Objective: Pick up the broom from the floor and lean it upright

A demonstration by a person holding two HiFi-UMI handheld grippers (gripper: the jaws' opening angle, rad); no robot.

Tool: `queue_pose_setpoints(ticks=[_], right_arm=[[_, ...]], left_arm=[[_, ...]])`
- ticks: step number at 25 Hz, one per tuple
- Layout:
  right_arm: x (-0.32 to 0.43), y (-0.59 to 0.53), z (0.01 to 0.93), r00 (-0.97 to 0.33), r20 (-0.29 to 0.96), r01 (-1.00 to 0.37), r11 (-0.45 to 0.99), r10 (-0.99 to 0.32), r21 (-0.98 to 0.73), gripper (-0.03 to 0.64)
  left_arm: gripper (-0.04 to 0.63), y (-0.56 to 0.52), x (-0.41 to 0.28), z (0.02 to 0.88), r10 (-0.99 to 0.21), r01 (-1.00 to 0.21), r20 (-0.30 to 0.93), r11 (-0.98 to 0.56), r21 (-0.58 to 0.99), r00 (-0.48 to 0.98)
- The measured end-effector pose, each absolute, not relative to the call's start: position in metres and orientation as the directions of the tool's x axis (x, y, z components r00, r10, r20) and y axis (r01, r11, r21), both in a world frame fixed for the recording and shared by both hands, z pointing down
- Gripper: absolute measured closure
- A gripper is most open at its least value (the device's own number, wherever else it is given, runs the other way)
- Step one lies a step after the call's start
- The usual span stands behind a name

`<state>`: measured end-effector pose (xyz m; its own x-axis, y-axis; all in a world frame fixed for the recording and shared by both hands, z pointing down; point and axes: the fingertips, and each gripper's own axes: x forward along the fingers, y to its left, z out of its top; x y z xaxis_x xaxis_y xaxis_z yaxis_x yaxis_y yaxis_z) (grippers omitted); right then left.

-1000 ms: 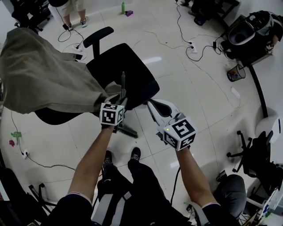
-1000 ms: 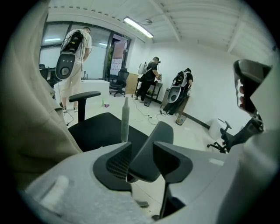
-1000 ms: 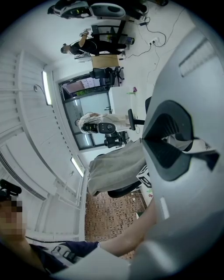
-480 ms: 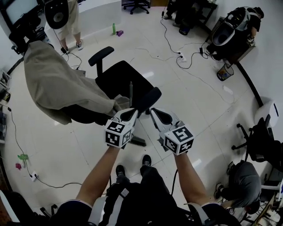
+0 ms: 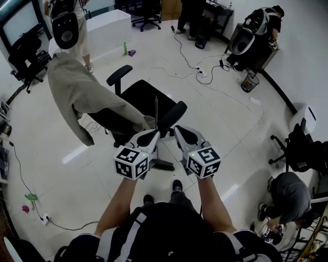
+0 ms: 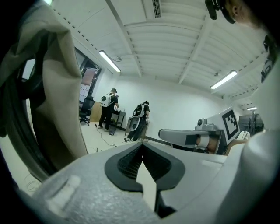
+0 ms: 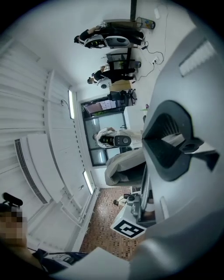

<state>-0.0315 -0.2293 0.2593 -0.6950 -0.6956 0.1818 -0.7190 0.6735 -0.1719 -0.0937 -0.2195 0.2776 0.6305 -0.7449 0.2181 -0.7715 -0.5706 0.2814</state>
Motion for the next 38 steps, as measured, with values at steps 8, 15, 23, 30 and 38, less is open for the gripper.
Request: queue_pose_setpoints(ticks=[8,15,23,30,38], right_arm=[[-0.055,-0.197,0.238,-0.713,0.150,-0.701,0.699,-0.685,-0.143,0.615],[-0.067,-0.186,0.222,-0.720,0.131,-0.694,0.709,-0.682,-0.123,0.615],[-0.068,-0.184,0.211,-0.717,0.116,-0.697,0.707,-0.687,-0.118,0.616],[-0.067,-0.182,0.209,-0.717,0.119,-0.697,0.709,-0.687,-0.107,0.615],[-0.065,-0.181,0.210,-0.708,0.129,-0.706,0.700,-0.695,-0.104,0.615]], left_arm=[[0.594,-0.190,-0.107,0.247,-0.734,-0.755,0.184,-0.614,0.230,0.654],[0.594,-0.181,-0.113,0.230,-0.720,-0.735,0.158,-0.642,0.218,0.676],[0.595,-0.177,-0.113,0.226,-0.711,-0.726,0.153,-0.653,0.216,0.686],[0.594,-0.176,-0.111,0.226,-0.707,-0.722,0.153,-0.657,0.220,0.690],[0.595,-0.172,-0.111,0.225,-0.706,-0.718,0.146,-0.658,0.225,0.693]])
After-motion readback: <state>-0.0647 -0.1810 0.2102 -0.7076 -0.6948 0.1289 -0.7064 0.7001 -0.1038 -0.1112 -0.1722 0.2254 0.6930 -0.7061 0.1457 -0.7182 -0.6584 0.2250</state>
